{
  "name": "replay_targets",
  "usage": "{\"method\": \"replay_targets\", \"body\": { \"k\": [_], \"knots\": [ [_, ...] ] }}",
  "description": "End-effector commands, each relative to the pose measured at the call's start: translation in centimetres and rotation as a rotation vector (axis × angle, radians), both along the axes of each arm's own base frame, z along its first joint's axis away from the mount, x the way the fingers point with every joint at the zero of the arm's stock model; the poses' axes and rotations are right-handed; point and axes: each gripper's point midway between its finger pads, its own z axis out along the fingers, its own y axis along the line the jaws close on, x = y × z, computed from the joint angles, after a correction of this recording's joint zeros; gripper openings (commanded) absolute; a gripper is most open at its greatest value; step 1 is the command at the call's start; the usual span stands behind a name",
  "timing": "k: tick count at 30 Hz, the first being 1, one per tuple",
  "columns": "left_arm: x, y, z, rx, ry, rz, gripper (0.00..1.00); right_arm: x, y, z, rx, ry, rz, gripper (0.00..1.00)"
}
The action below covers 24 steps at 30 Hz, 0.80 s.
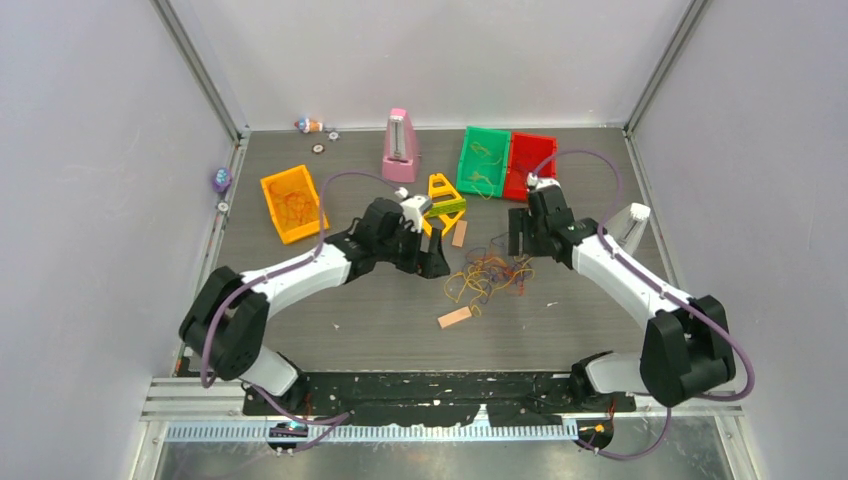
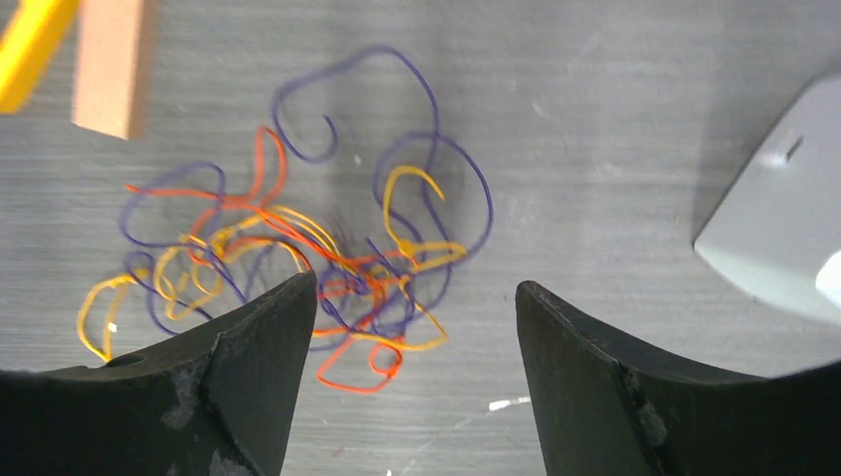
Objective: Untangle the cables
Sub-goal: Place the cable in the bin, then untie the cable.
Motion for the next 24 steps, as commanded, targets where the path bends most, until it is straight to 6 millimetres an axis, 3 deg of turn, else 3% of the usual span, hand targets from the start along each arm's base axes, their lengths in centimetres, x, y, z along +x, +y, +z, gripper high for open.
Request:
{"method": "replay_targets", "body": {
  "k": [1, 5, 8, 18, 19, 22, 23, 24],
  "knots": [
    [0.7, -4.5, 1.7, -0.066, -0.060, -0.120, 0.81, -1.3, -1.5, -0.5, 0.020, -0.054, -0.112, 0.74],
    [0.0, -6.9, 0.3, -0.059, -0.022, -0.189, 0.76, -1.9, -1.7, -2.1, 0.033, -0.034, -0.123, 0.68],
    [-0.8, -8.3, -0.7, -0.057, 0.006, -0.238, 0.71, -2.0, -0.7, -2.9, 0.093, -0.020, -0.105, 0.63],
    [-2.0, -9.9, -3.1, -0.055, 0.059, -0.314, 0.49, -2.6, 0.8, -4.7, 0.173, 0.009, -0.076, 0.40],
    [-1.9, -10.0, -3.4, -0.048, 0.065, -0.312, 0.43, -2.5, 0.9, -4.8, 0.176, 0.007, -0.075, 0.36],
    [-1.9, -9.8, -4.2, -0.012, 0.097, -0.304, 0.19, -2.5, 0.9, -4.9, 0.179, 0.010, -0.079, 0.11],
    [-1.8, -9.7, -4.4, -0.002, 0.100, -0.299, 0.04, -2.4, 0.7, -4.8, 0.174, 0.005, -0.090, 0.08],
    [-1.7, -9.5, -4.3, 0.007, 0.092, -0.291, 0.00, -2.4, 0.5, -4.6, 0.173, -0.001, -0.099, 0.06]
  ]
}}
